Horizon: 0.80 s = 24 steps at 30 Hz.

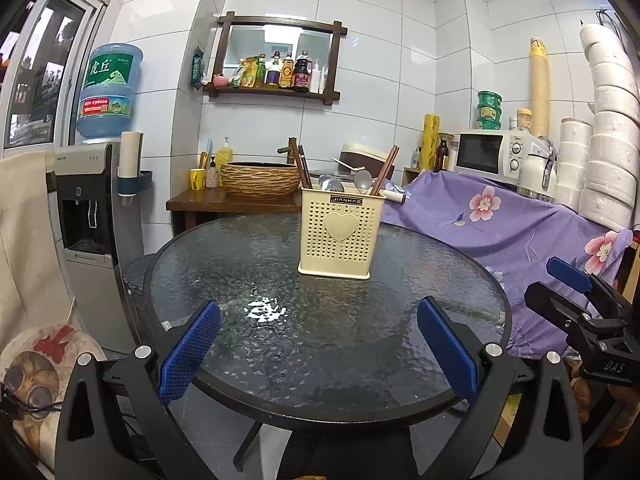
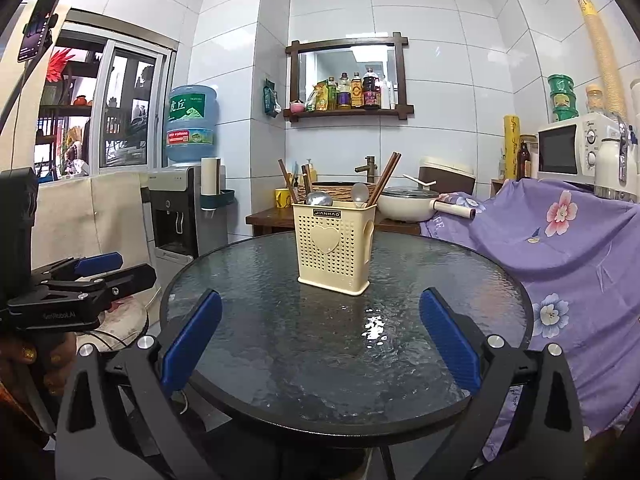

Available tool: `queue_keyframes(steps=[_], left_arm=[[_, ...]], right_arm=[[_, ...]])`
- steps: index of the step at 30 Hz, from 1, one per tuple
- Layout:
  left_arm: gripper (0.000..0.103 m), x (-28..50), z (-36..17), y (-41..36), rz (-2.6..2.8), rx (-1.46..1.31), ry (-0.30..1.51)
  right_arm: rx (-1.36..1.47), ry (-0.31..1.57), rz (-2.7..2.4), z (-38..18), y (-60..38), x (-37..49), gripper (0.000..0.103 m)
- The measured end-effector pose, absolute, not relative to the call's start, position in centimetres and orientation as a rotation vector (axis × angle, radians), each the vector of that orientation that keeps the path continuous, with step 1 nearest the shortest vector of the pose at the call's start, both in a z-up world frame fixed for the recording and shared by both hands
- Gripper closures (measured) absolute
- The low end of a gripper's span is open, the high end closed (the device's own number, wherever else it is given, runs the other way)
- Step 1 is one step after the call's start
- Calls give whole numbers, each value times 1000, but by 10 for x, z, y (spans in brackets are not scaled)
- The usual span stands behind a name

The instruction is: Organize utensils

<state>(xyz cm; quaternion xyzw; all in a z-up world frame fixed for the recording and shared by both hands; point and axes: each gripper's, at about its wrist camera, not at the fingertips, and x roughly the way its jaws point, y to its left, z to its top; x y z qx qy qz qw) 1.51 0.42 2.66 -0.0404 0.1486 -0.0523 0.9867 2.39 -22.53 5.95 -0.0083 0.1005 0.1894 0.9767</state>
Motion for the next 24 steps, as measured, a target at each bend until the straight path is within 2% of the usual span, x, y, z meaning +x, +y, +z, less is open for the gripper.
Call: queue_keyframes(steps=[24], left_arm=[[6,15,27,0,-94,-48,298]], right_arm=[[-16,212,392,59,-222,27,6]])
